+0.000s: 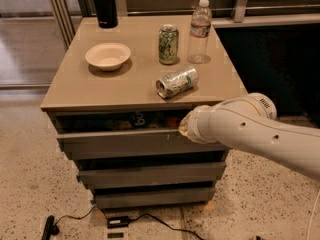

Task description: Open top drawer

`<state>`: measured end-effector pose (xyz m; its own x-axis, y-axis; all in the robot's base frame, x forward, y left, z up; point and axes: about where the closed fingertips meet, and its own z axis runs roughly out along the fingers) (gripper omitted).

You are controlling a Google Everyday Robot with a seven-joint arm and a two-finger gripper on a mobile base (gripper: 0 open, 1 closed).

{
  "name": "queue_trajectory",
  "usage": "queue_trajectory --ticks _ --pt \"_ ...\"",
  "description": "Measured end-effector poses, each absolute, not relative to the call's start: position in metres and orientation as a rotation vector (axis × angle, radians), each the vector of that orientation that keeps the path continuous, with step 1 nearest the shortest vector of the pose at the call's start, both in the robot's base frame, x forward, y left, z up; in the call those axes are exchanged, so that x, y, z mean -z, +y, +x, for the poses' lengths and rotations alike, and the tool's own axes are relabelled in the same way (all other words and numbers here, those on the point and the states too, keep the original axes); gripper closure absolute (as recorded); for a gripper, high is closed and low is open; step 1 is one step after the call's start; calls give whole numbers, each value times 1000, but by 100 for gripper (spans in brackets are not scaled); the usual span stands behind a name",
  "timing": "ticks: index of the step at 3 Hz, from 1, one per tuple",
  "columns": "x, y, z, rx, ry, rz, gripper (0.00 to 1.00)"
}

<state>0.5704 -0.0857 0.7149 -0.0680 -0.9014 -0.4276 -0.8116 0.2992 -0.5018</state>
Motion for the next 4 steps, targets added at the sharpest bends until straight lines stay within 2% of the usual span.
queue_trajectory --ticks 4 --pt "-706 -89 587 254 1802 -1560 100"
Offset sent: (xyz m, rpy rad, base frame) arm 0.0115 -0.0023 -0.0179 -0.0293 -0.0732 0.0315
